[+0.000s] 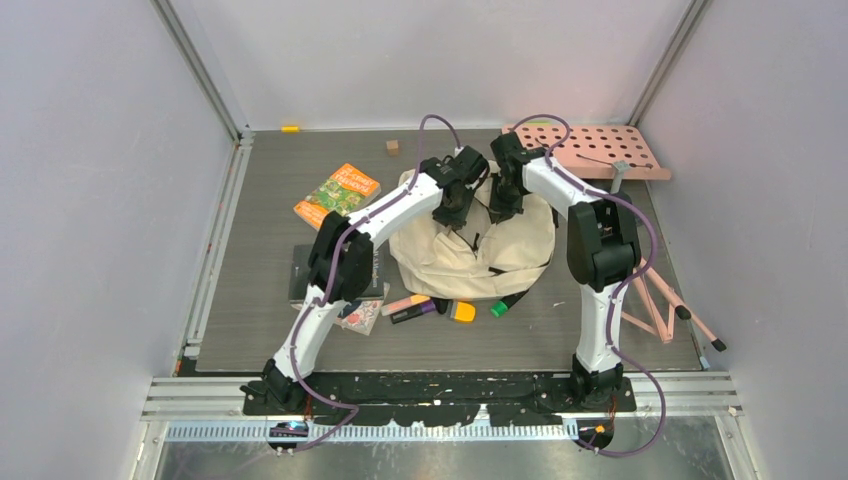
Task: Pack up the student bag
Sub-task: Adjust the student bag at the center of the board.
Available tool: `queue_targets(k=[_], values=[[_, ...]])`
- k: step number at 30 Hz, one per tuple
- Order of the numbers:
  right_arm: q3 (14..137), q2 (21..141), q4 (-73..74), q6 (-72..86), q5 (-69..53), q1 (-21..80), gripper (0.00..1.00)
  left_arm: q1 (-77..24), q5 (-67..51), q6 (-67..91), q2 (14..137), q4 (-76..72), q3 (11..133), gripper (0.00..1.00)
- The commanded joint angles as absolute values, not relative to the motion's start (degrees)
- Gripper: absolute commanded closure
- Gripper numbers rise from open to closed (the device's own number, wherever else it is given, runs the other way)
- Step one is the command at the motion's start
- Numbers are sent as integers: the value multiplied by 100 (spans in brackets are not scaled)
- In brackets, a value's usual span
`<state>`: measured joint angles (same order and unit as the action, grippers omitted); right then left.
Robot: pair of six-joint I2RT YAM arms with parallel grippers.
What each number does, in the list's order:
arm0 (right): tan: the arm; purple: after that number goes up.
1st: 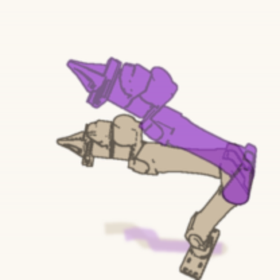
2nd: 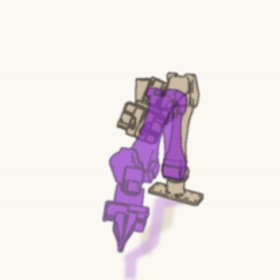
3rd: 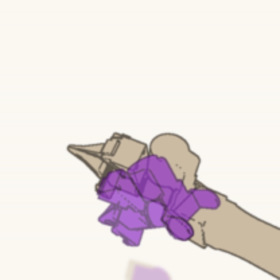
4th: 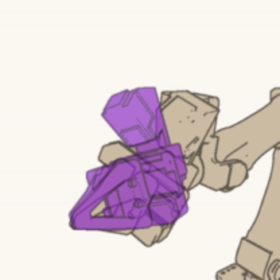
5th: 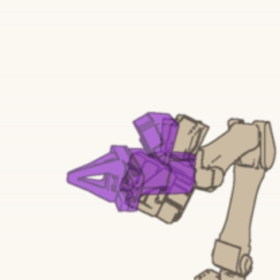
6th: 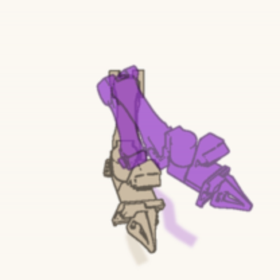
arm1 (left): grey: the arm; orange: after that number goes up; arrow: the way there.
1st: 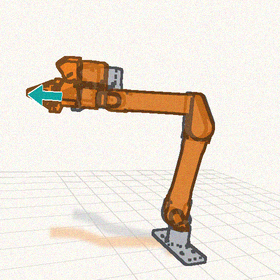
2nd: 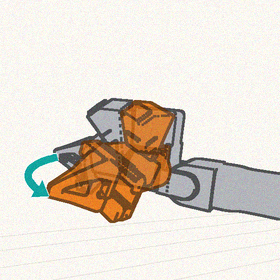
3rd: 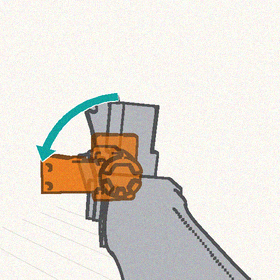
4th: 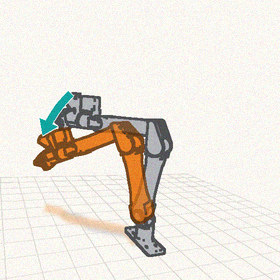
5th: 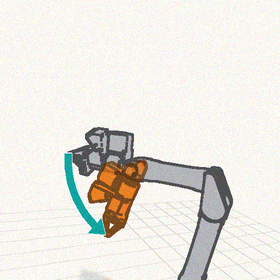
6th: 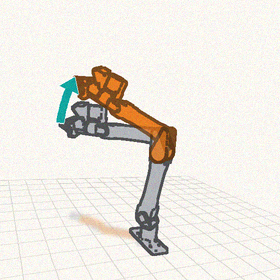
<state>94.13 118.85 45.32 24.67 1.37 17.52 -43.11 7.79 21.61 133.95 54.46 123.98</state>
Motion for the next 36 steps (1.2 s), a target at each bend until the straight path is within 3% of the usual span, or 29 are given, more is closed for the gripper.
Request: queue_targets(k=[1, 4, 6, 16, 26, 28, 36], values=[[9629, 11549, 4443, 2565, 167, 1749, 100, -4290, 1358, 1935, 13271, 5783, 12717, 81], [9687, 11533, 4445, 2594, 165, 1749, 100, -4276, 1590, 1927, 13247, 5932, 12865, 96], [9723, 11519, 4442, 2624, 160, 1751, 100, -4244, 1746, 1889, 13148, 5919, 12891, 100], [10054, 11518, 4216, 2797, 244, 1809, 100, -3601, 2075, 1834, 12822, 5804, 13137, 100], [10219, 11767, 4475, 2777, 658, 1811, 99, -3362, 1536, 2191, 12473, 5345, 12132, 100], [10265, 11700, 4423, 2685, 539, 1815, 95, -3347, 1423, 2271, 12484, 5326, 12169, 100], [10430, 10652, 5274, 2333, 1177, 1906, 50, -3209, 1027, 2525, 12519, 5386, 12371, 100]])
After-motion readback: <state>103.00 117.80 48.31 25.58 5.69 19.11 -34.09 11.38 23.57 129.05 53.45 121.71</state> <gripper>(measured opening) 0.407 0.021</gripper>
